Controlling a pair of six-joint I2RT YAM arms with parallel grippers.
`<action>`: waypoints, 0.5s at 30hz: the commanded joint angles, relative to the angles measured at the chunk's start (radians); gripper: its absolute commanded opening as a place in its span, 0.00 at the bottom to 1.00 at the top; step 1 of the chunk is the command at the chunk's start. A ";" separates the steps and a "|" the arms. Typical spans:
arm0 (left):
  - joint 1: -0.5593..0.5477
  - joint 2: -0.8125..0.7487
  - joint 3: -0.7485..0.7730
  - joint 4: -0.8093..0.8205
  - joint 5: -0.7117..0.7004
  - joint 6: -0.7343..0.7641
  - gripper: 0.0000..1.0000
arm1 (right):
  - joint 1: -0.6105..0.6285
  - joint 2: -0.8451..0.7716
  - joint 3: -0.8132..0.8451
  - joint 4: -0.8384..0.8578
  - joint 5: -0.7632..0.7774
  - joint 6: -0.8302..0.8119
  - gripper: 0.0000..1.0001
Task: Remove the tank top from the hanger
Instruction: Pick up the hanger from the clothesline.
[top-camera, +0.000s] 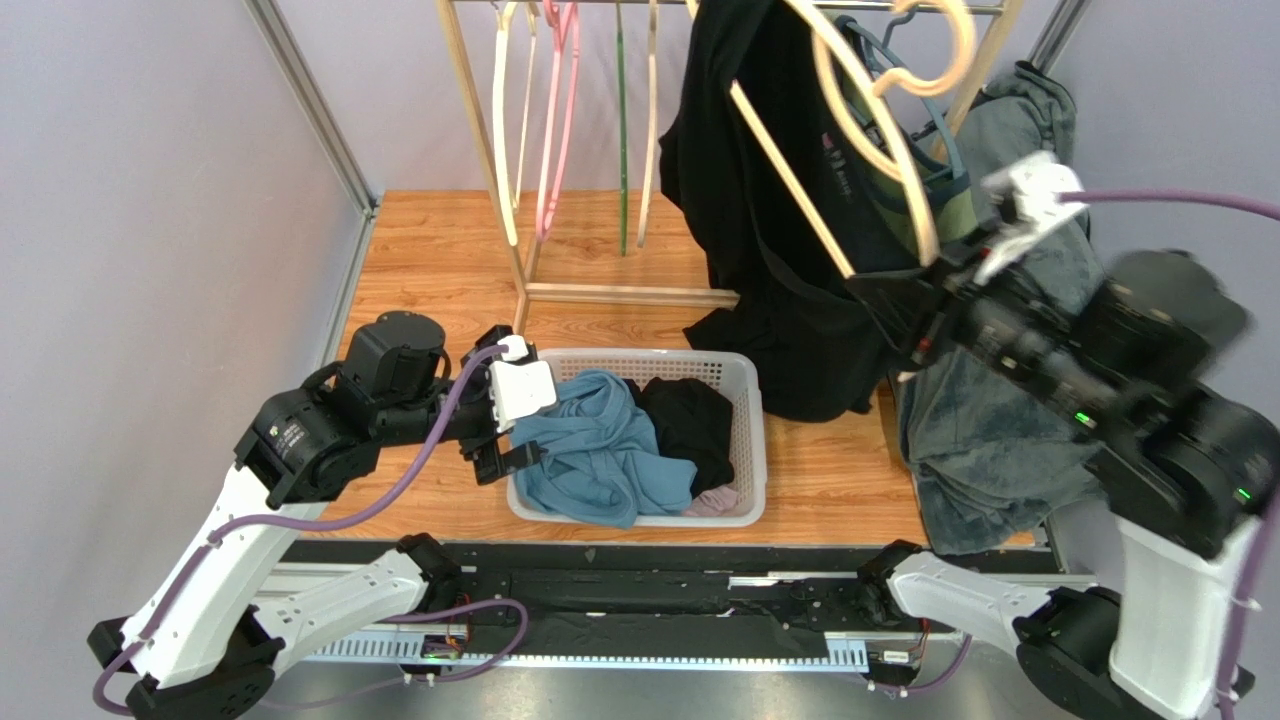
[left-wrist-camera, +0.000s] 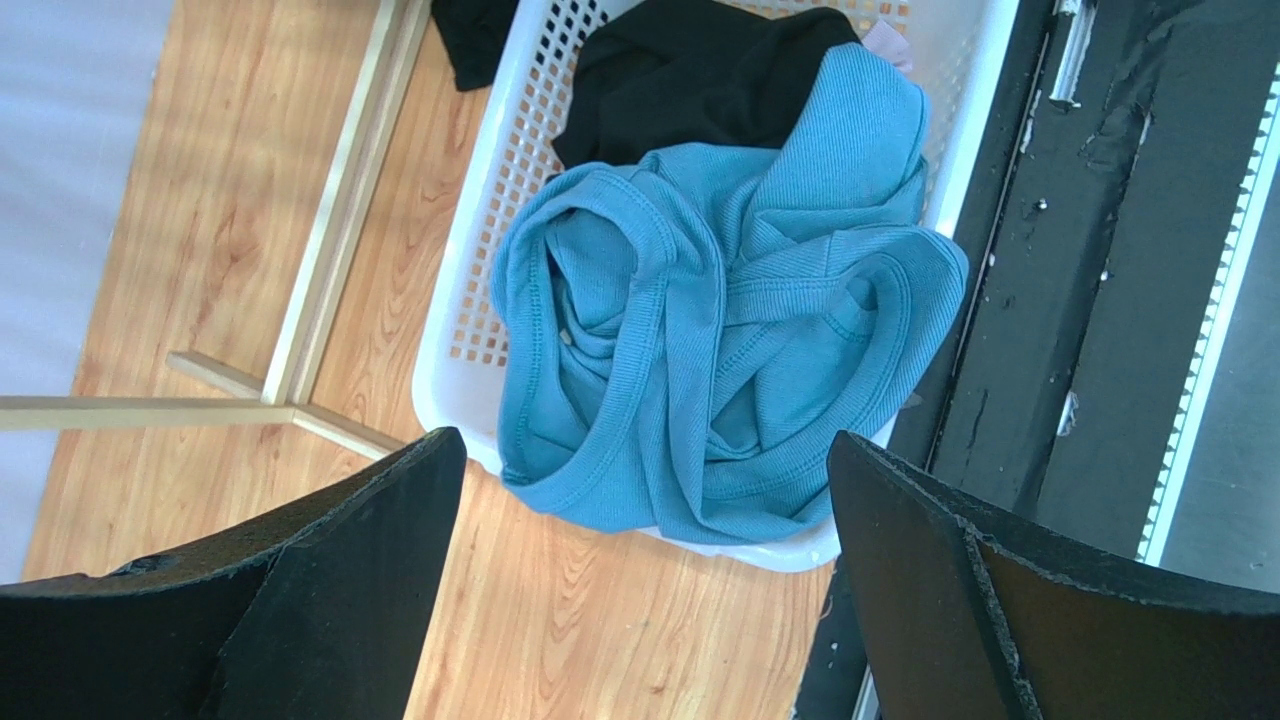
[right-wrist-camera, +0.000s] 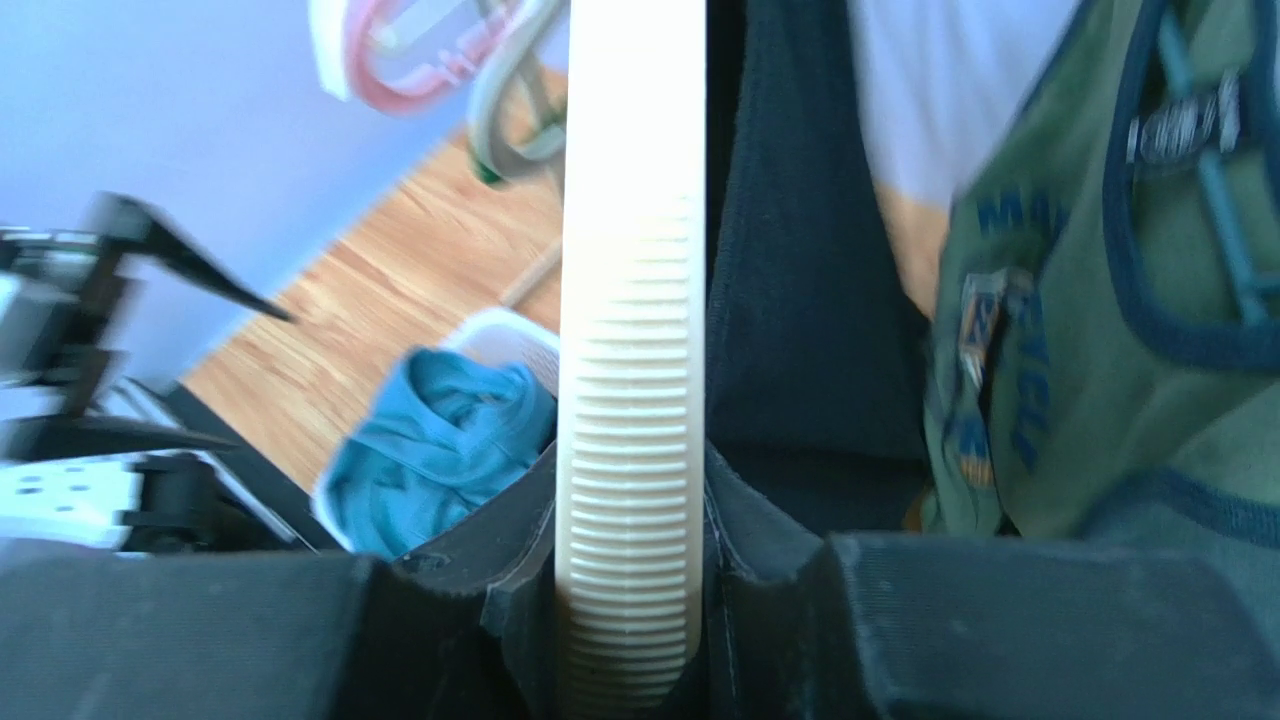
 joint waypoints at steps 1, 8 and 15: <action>0.006 -0.001 0.002 0.041 0.008 -0.034 0.99 | 0.006 -0.017 0.137 0.115 -0.135 -0.040 0.00; 0.006 -0.011 -0.012 0.038 0.012 -0.030 0.99 | 0.006 -0.019 0.235 0.219 -0.191 -0.014 0.00; 0.008 -0.014 -0.009 0.040 0.023 -0.030 0.99 | 0.006 -0.003 0.258 0.371 -0.280 0.047 0.00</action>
